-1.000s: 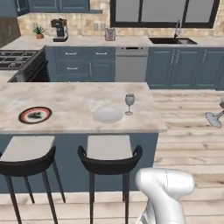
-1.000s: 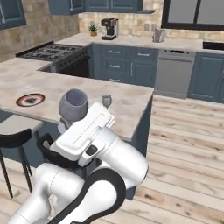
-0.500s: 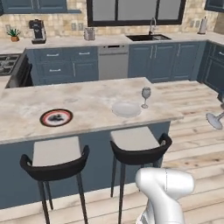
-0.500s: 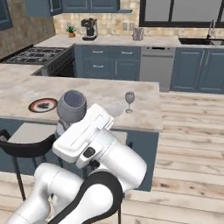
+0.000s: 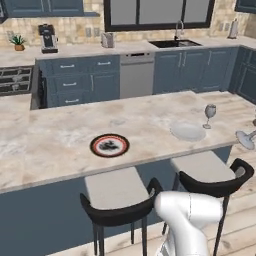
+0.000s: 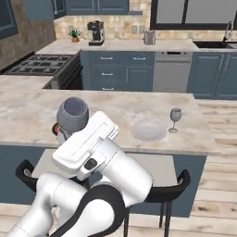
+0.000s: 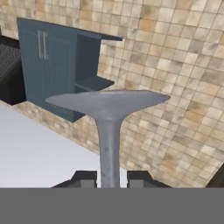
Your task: Retrieve the wine glasses from the counter and place one next to each plate.
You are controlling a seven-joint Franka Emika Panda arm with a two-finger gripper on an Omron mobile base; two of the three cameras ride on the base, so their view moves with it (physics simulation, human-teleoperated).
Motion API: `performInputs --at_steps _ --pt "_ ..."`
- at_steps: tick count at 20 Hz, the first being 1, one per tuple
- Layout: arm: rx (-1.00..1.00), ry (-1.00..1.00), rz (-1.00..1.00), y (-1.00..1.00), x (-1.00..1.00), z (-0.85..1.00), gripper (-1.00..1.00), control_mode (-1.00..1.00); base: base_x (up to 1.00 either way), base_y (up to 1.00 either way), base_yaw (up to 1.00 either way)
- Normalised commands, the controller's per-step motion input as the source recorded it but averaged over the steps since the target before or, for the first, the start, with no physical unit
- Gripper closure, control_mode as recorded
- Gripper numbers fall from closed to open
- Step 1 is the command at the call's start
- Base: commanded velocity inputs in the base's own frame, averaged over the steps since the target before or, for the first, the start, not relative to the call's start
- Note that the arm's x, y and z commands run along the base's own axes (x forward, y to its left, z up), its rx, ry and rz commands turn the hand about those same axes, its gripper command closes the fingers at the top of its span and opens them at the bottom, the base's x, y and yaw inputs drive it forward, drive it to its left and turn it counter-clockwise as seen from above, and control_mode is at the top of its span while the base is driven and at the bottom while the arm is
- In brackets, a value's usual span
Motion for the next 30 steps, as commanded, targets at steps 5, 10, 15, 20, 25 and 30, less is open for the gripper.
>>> performInputs --at_steps 5,10,15,20,25,30 --pt "0.00 0.00 0.00 0.00 0.00 0.00 1.00 1.00 0.92 0.21 -0.04" --pt "0.00 0.00 0.00 0.00 0.00 0.00 1.00 1.00 0.34 0.41 0.24" --pt "0.00 0.00 0.00 0.00 0.00 0.00 1.00 1.00 0.59 0.15 0.65" --pt "0.00 0.00 0.00 0.00 0.00 0.00 1.00 1.00 0.73 0.05 0.40" --pt "0.00 0.00 0.00 0.00 0.00 0.00 1.00 1.00 0.81 0.02 0.00" --pt "0.00 0.00 0.00 0.00 0.00 0.00 1.00 1.00 0.82 0.05 0.00"
